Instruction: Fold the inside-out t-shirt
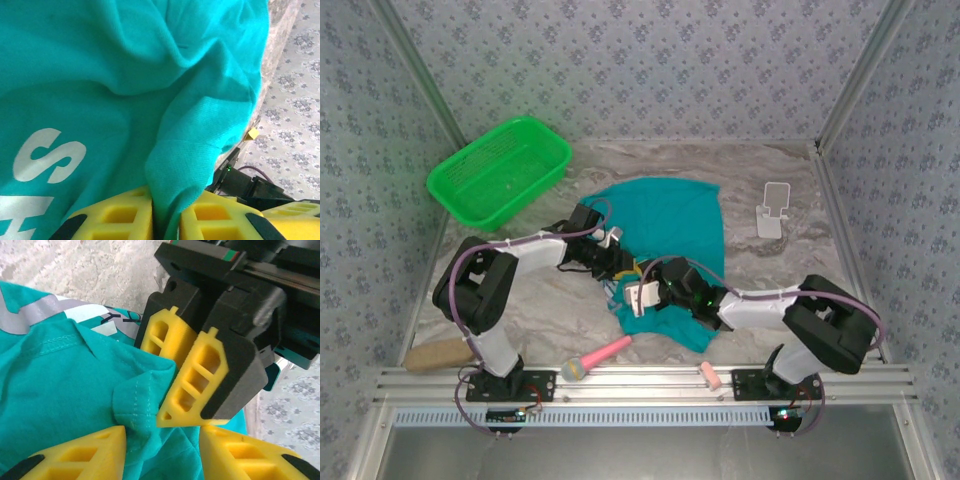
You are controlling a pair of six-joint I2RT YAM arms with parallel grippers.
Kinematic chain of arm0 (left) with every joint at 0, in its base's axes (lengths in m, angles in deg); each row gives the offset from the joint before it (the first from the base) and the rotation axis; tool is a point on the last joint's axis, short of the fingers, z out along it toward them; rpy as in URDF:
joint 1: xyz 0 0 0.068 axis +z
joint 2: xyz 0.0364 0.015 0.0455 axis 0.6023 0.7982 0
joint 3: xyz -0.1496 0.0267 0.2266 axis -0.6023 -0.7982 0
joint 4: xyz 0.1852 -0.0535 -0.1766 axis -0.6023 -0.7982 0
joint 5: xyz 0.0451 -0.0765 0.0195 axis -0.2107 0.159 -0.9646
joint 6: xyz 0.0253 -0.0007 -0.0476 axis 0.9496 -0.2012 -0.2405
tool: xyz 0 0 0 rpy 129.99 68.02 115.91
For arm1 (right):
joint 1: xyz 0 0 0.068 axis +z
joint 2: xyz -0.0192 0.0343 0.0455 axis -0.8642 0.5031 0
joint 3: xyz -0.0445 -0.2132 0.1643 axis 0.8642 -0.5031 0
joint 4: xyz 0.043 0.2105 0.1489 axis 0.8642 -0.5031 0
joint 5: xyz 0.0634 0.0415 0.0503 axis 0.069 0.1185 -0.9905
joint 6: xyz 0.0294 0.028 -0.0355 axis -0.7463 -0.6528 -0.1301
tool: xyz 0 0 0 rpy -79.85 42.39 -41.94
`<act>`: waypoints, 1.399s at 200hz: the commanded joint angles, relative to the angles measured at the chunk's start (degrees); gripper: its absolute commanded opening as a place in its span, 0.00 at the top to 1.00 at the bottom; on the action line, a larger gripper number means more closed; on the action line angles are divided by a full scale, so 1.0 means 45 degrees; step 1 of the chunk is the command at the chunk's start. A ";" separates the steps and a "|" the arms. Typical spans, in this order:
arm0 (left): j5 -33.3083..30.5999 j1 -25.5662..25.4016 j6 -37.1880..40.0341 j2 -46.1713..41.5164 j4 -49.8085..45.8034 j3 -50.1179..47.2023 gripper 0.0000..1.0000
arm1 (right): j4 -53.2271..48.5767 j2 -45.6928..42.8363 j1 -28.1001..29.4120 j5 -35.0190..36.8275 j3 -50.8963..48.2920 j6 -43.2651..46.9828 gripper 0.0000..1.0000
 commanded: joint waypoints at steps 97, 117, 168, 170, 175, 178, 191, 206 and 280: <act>0.1086 -0.0074 -0.0687 0.0252 0.1578 0.0826 0.82 | -0.4321 -0.0550 -0.0412 -0.4652 0.1047 -0.0692 0.67; 0.1150 -0.0037 -0.0585 0.0361 0.1526 0.0744 0.82 | -0.4294 -0.1382 -0.0480 -0.4965 0.0680 -0.1304 0.66; 0.1025 0.0033 -0.0671 0.0461 0.1519 0.0760 0.83 | -0.1218 -0.2122 -0.0563 -0.2401 -0.0708 -0.2270 0.63; 0.1028 0.0039 -0.0671 0.0461 0.1510 0.0770 0.82 | -0.1141 -0.2080 -0.0564 -0.2249 -0.0707 -0.2268 0.63; 0.1025 0.0026 -0.0700 0.0461 0.1500 0.0782 0.82 | -0.0980 -0.1977 -0.0565 -0.1884 -0.0662 -0.2222 0.62; 0.1028 0.0026 -0.0724 0.0478 0.1495 0.0786 0.82 | -0.0912 -0.1875 -0.0564 -0.1670 -0.0629 -0.2179 0.61; 0.1048 0.0035 -0.0900 0.0534 0.1516 0.0793 0.82 | -0.0265 -0.1366 -0.0511 -0.0803 -0.0583 -0.1667 0.61; 0.1183 0.0031 -0.1292 0.0597 0.1606 0.0766 0.82 | 0.1017 -0.0691 -0.0410 0.0251 -0.0628 -0.1351 0.61; 0.1507 0.0024 -0.2607 0.0656 0.2178 0.0828 0.82 | 0.3100 0.1436 0.0052 0.1888 -0.0417 -0.0457 0.84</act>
